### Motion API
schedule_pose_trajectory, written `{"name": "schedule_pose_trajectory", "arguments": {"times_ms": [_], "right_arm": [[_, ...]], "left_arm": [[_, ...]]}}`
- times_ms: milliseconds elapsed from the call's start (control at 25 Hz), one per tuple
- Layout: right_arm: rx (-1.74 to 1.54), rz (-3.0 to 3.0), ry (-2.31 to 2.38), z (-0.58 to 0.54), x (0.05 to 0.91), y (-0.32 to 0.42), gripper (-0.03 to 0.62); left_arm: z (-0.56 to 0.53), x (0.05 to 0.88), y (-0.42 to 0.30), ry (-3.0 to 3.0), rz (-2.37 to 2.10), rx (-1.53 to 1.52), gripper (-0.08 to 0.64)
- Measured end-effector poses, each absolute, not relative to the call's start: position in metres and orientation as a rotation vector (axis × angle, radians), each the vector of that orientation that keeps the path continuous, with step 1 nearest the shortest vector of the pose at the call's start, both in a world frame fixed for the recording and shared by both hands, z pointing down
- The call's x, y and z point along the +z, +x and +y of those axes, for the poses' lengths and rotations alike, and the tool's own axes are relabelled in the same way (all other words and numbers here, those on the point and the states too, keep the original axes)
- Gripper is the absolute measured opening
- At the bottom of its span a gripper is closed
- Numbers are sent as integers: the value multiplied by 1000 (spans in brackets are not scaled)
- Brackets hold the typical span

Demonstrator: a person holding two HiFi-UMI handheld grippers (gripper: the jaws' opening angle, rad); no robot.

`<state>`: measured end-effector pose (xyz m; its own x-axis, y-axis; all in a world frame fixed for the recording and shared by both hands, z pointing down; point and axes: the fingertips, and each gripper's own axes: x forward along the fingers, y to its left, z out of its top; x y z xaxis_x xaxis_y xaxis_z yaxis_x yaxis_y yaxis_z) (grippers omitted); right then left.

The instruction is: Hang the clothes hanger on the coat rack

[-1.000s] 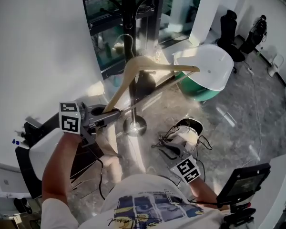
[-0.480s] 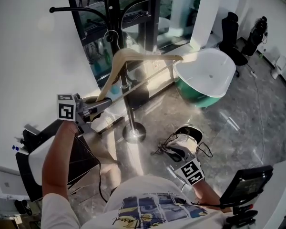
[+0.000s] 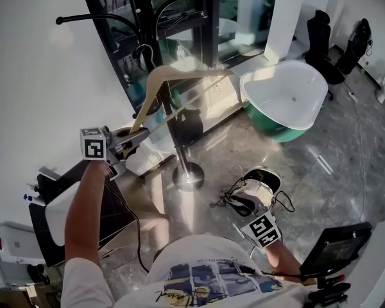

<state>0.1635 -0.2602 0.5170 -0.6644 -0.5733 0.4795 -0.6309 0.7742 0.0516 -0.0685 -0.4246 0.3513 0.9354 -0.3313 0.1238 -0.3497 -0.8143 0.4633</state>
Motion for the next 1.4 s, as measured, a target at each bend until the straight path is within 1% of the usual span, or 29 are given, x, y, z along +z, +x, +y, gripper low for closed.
{"name": "schedule_pose_trajectory", "arguments": {"times_ms": [400,760,920,1080,1120,1160,1200,1400], "right_arm": [[184,-2505,912,-266,526,169,100],[209,-2514,907,-262,527,159,100],[209,-2507,913,-257,527,154,100],[204,-2495,929,-251,526,146,100],[201,-2491,935,-249,525,144,100],[199,-2486,942,-246,525,142,100],[198,-2482,949,-243,524,140,100],[180,-2456,972,-226,518,124,100]], "left_arm": [[-460,366,-89,2657,-776,108,11],[-467,367,-98,2658,-962,137,20],[-465,366,-108,2653,-1034,114,39],[-459,363,-121,2652,-1086,70,75],[-457,363,-124,2650,-1099,64,87],[-455,364,-128,2648,-1109,63,122],[-451,366,-130,2646,-1113,65,138],[-427,375,-151,2629,-1122,61,146]]}}
